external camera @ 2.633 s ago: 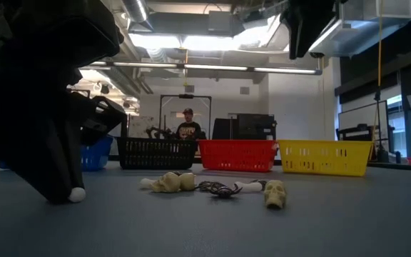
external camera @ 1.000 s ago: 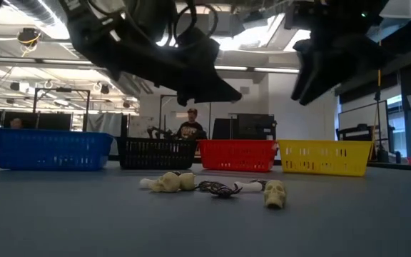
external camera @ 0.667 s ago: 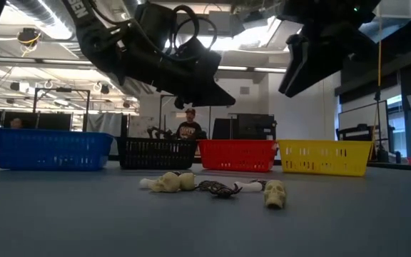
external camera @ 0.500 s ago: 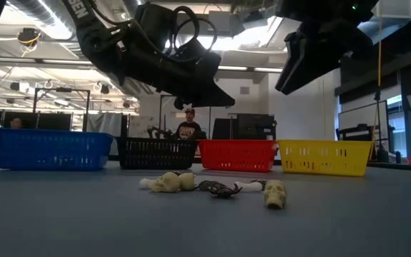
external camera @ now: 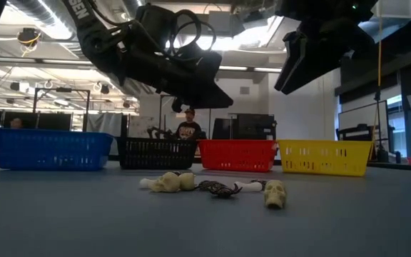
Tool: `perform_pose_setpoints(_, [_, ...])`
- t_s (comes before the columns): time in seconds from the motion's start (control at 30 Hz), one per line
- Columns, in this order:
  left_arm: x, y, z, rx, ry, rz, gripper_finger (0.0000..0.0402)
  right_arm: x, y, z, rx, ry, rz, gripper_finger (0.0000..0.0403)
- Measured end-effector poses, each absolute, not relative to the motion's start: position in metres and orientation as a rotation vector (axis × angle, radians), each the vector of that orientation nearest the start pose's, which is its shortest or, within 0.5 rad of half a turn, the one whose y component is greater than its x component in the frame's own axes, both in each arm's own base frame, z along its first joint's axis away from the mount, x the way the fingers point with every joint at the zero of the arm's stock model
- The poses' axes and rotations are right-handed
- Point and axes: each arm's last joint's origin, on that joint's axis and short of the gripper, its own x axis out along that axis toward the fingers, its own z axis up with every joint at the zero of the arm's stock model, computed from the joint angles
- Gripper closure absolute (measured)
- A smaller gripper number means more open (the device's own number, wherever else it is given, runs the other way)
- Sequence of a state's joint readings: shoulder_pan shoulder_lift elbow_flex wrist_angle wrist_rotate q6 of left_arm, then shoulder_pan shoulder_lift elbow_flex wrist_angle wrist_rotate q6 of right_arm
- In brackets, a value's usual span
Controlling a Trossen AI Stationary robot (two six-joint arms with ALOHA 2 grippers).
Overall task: Sort Halloween decoration
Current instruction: Put the white bone toy into the red bin, then put the yellow skull toy into the blue bin
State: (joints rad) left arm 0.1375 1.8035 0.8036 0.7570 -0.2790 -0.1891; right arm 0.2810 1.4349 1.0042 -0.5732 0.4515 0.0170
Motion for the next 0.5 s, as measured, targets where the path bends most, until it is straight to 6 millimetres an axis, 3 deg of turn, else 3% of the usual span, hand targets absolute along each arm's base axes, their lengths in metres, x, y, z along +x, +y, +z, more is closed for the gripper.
perform_pose_setpoints(0.27, [0.353, 0.056, 0.167, -0.194, 0.173, 0.391, 0.0297, 0.275, 0.066, 0.238, -0.344, 0.937, -0.164, 0.0231])
perform_pose_setpoints(0.5, [0.357, 0.041, 0.175, -0.21, 0.101, 0.184, 0.0297, 0.275, 0.068, 0.237, -0.315, 0.947, -0.115, 0.0231])
